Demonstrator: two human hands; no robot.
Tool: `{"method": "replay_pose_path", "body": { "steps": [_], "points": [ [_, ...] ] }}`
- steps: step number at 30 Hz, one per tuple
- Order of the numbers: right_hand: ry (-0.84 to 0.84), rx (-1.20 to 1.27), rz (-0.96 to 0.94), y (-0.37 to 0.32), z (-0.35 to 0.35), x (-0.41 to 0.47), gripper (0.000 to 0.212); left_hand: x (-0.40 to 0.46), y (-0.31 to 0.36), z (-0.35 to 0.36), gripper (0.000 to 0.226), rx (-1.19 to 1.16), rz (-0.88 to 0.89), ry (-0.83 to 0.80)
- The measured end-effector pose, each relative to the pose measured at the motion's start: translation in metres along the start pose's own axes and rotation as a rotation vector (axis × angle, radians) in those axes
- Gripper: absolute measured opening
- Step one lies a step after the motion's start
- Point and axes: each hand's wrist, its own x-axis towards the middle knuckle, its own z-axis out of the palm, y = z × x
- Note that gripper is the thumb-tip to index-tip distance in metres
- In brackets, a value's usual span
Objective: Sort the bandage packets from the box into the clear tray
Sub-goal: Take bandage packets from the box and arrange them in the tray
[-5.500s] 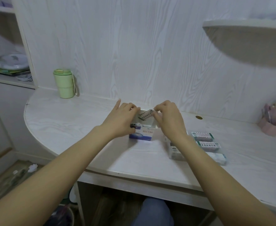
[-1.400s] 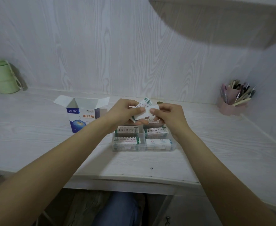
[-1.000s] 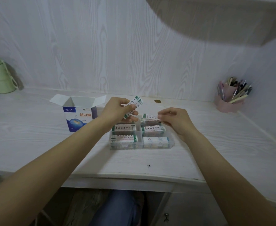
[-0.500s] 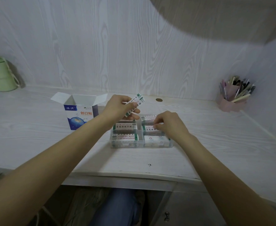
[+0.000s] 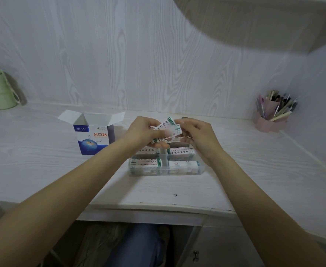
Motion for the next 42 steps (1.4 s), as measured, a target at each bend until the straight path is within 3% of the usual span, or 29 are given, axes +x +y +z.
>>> {"method": "replay_pose_path", "body": {
  "steps": [5, 9, 13, 19, 22, 25, 32, 42],
  "points": [
    [0.011, -0.176, -0.067, 0.0, -0.009, -0.001, 0.021, 0.001, 0.003, 0.006, 0.013, 0.087, -0.005, -0.111],
    [0.002, -0.179, -0.085, -0.001, -0.019, -0.003, 0.026, 0.005, 0.007, 0.012, 0.023, 0.208, -0.021, -0.234],
    [0.06, -0.242, -0.05, 0.004, -0.03, -0.001, 0.014, 0.01, 0.004, 0.019, 0.014, 0.244, -0.016, -0.165],
    [0.102, -0.308, -0.016, 0.012, -0.04, 0.0, 0.018, 0.02, -0.003, 0.024, 0.01, 0.292, 0.033, -0.035],
    [0.14, -0.383, -0.031, 0.018, -0.04, 0.003, 0.003, 0.023, -0.006, 0.03, 0.009, 0.432, 0.054, -0.012],
    [0.151, -0.534, -0.019, 0.025, -0.039, 0.006, 0.003, 0.029, -0.011, 0.033, 0.012, 0.674, 0.1, 0.013],
    [0.082, -0.822, -0.006, 0.036, -0.039, 0.011, 0.01, 0.033, -0.011, 0.04, 0.021, 1.078, 0.106, -0.013],
    [0.011, -1.197, 0.0, 0.029, -0.032, 0.011, 0.023, 0.037, -0.014, 0.036, 0.022, 1.198, 0.09, -0.148]
  ]
}}
